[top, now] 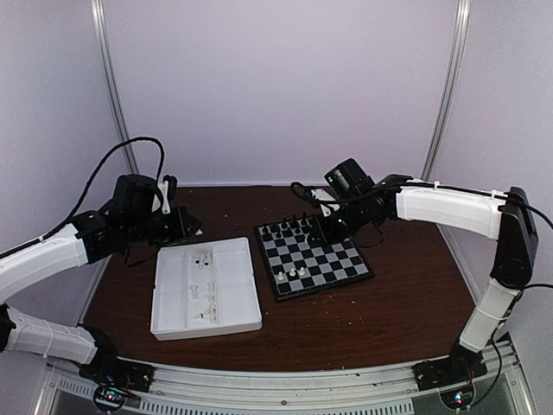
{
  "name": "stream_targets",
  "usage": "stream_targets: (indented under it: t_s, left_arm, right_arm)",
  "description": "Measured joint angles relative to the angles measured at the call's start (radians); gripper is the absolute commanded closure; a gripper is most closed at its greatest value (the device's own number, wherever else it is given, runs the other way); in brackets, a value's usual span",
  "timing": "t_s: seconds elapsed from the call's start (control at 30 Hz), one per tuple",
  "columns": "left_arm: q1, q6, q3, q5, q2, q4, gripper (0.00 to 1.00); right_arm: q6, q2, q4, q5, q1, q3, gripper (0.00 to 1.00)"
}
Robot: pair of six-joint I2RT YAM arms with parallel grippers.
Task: Set up the chess pieces on the board
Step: Place the chess piece on the chessboard.
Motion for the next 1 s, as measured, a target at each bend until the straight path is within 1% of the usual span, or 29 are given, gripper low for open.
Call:
stream_targets:
  t_s: [0.03,0.13,0.3,0.4,0.67,1.0]
  left_arm:
    - [0.0,0.04,0.0,0.024,-0.005,-0.006,1.0]
    - [0.0,0.133,0.0,0.081,-0.007,-0.01,1.0]
    - [0.0,0.226,0.0,0.155,-0.006,-0.008,1.0]
    - [0.0,0.255,0.0,0.184,-0.006,-0.007,1.0]
    - [0.0,0.311,0.0,0.22,-0.005,-0.001,1.0]
    - [0.0,0.345,0.0,0.239,0.003,0.014,1.0]
  right_arm:
    - [-0.021,0.026,-0.08,0.011,-0.005,0.037,0.96]
    - [-0.074,0.1,-0.237,0.044,-0.005,0.138,0.96]
    - [-0.135,0.201,-0.388,0.098,-0.003,0.246,0.96]
    - [-0.159,0.257,-0.447,0.133,-0.003,0.286,0.96]
    - [-0.189,0.334,-0.507,0.171,-0.003,0.301,0.94]
    - [-0.192,0.377,-0.499,0.171,-0.003,0.311,0.94]
